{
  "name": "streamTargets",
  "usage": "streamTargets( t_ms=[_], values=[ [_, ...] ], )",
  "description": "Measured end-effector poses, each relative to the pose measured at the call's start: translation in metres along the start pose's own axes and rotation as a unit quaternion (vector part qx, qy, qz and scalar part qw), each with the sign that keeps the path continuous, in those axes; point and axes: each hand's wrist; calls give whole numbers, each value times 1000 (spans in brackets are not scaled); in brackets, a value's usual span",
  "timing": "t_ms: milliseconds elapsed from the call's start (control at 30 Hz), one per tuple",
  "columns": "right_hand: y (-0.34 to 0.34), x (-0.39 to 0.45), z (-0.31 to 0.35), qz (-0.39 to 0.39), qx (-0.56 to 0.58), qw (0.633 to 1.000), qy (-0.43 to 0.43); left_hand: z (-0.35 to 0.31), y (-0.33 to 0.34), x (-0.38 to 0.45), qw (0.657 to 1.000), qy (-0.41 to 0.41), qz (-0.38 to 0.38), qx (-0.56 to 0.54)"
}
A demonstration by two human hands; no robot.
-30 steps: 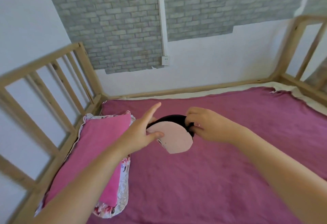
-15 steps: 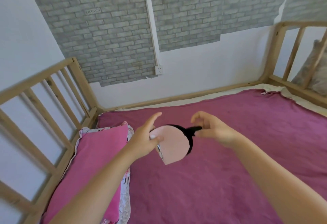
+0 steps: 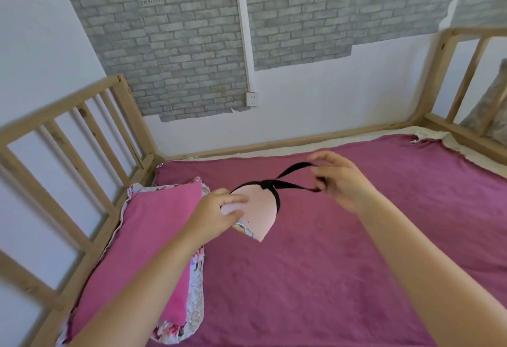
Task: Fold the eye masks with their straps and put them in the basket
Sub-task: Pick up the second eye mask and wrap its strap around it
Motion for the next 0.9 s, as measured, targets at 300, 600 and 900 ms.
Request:
streamTargets(
  t_ms=[300,600,900],
  values=[
    [0,2,-2,152,105,982,-44,4,18,-8,979,26,173,101],
    [1,9,-22,-31,-605,792,-81,-1,21,0,987,81,136,32],
    [17,1,-34,-12,-228,960,164,5,27,11,909,365,-100,173]
  ],
)
Point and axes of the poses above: each hand's wrist, its own x-axis towards the middle knuckle, its own y-axis out of the palm, z = x × y, and after that the axes turned 1 degree about -y, right-handed
